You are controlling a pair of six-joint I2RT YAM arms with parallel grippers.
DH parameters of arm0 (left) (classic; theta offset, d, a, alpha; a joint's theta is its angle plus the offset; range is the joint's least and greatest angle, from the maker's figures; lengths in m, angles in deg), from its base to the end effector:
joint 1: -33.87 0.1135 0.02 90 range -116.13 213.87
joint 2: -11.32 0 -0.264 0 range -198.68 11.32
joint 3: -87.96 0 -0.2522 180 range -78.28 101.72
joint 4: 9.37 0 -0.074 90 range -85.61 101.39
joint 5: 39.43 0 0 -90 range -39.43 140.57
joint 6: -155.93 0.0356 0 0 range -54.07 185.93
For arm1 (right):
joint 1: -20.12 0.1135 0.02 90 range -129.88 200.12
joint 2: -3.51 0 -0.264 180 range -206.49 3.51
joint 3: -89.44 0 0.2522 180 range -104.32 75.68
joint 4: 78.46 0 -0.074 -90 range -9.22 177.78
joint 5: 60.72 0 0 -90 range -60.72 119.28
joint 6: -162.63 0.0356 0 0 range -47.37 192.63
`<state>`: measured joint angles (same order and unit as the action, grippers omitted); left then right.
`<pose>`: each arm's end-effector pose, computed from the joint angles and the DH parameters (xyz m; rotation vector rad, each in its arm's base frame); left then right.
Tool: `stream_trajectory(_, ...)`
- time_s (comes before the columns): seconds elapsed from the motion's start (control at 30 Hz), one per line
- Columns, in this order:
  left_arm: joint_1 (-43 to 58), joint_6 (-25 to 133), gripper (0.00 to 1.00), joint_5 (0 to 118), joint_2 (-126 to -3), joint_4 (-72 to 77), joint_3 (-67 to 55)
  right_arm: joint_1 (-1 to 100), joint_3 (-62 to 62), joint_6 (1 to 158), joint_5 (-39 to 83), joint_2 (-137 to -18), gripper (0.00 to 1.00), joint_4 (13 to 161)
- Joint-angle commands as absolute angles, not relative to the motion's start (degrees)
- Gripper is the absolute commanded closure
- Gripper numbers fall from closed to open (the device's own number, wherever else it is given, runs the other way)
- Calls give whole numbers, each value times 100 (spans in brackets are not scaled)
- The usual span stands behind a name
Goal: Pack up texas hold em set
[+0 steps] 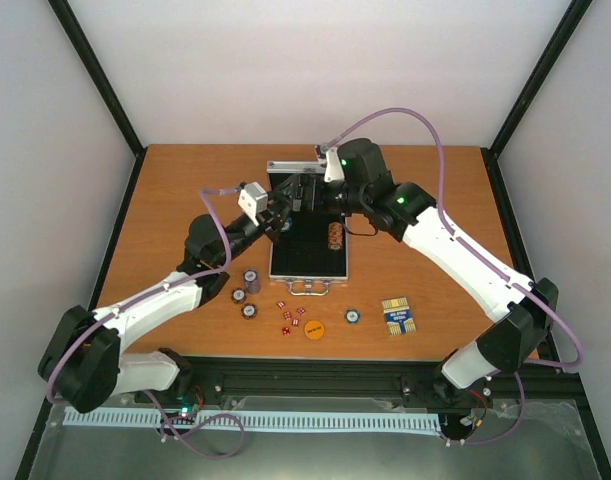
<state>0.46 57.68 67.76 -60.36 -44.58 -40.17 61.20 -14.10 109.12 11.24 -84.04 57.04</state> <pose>0.2266 -0.1621 0.3073 0.5485 1.2436 -0.8107 0.2535 0.2356 0.3953 -0.3014 2.2327 1.1133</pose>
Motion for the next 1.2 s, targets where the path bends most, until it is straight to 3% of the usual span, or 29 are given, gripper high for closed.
stream_trajectory(0.0, 103, 6219, 99, 7332, -5683, -3937, -3802, 6152, -1340, 10779, 1244, -8309, 0, 5469)
stream_trajectory(0.23, 211, 6415, 99, 7714, -5504, -2960, -3925, 5953, -1330, 10683, 2112, -8052, 0, 5548)
stream_trajectory(0.5, 487, 7069, 99, 7573, -5577, -609, -3512, 5418, -582, 10264, 3456, -7647, 0, 5353)
stream_trajectory(0.83, 928, 8526, 99, 7874, -7138, 2834, -1519, 5301, 782, 10118, 4065, -6871, 0, 5390)
stream_trajectory(1.17, 1013, 9884, 99, 7661, -8766, 4372, -253, 5116, 1468, 10071, 4060, -6404, 0, 5470)
